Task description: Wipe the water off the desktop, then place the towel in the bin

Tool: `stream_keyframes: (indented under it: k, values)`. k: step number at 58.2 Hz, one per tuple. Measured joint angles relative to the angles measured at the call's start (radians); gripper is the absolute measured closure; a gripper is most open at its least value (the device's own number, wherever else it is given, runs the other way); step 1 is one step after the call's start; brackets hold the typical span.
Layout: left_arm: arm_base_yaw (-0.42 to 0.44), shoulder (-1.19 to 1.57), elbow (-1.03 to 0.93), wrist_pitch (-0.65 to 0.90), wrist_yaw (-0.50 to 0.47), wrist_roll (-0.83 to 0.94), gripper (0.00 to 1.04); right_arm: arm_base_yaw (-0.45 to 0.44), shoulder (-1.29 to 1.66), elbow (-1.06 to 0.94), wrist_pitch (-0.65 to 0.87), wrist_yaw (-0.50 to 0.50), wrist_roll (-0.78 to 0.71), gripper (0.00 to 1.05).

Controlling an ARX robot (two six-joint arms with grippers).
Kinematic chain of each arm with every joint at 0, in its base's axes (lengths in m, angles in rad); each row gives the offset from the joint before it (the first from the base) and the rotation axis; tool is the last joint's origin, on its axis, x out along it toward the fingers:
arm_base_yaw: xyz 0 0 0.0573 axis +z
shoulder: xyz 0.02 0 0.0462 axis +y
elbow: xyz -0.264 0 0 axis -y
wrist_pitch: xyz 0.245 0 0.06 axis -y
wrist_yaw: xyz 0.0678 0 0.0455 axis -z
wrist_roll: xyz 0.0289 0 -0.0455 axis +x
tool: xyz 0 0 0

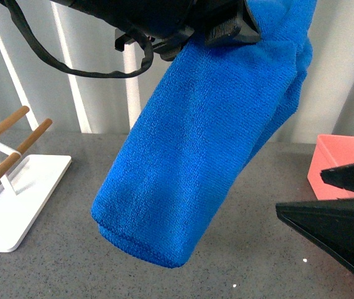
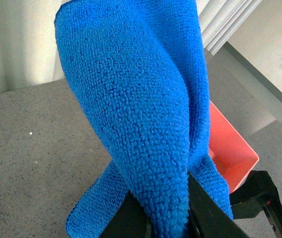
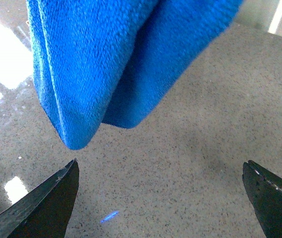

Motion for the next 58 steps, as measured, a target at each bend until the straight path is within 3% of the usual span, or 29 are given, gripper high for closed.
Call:
stream_keyframes:
  k: [14,29,48,58]
  values:
    - [0.0,0.0,0.0,0.0,0.0,0.0,0.99,0.04,0.147,0.115,0.07,-0.018,0.022,0.07]
    - [0.0,0.0,0.0,0.0,0.0,0.0,0.99,0.09,0.256,0.222,0.169,-0.104,0.061,0.07]
    - [0.0,0.0,0.0,0.0,0.0,0.0,0.99,0.129,0.341,0.285,0.241,-0.081,0.107,0.07]
    - [0.0,0.0,0.0,0.0,-0.001,0.0,0.99,0.141,0.372,0.285,0.377,-0.071,0.182,0.07]
